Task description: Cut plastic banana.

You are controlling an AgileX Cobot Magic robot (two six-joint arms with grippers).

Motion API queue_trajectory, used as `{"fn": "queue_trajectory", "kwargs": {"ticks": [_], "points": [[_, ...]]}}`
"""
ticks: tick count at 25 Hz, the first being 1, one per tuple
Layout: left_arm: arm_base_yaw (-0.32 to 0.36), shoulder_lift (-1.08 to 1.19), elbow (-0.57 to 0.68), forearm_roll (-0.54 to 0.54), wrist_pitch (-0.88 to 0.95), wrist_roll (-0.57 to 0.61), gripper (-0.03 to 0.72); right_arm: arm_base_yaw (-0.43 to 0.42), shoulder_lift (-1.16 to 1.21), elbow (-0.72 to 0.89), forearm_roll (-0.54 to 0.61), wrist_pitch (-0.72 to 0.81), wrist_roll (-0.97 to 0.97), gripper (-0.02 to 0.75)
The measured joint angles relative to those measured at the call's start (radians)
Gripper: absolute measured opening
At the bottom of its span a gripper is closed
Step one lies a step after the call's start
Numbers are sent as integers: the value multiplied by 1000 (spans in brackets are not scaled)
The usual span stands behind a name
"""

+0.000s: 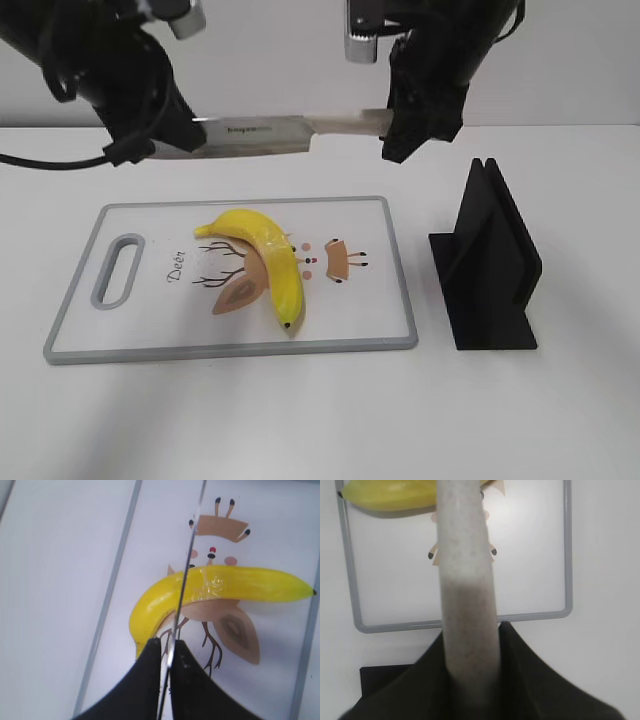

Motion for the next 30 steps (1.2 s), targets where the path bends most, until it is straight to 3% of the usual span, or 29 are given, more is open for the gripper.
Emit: {"fn": "queue_trajectory", "kwargs": {"ticks": [6,15,18,20,22,25,30], "points": [[-5,-133,0,1,27,0,12,3,-97,-2,15,19,1,193],[-6,-142,0,-1,28,-1,41,4,-108,-2,16,23,2,193],[-5,-142,0,-27,4,-12,219,4,-108,-2,21,32,14,182],[-5,-142,0,-44,-2,-17,458,4,-108,-2,21,32,25,170],[-5,-143,0,-53,-10,-30,600,4,-108,-2,17,25,43,169],[-4,-143,0,-57,-32,-41,654,0,-108,-2,13,25,48,169],[-4,-148,0,-16,-78,-139,664,-1,-108,-2,13,25,55,169]]}}
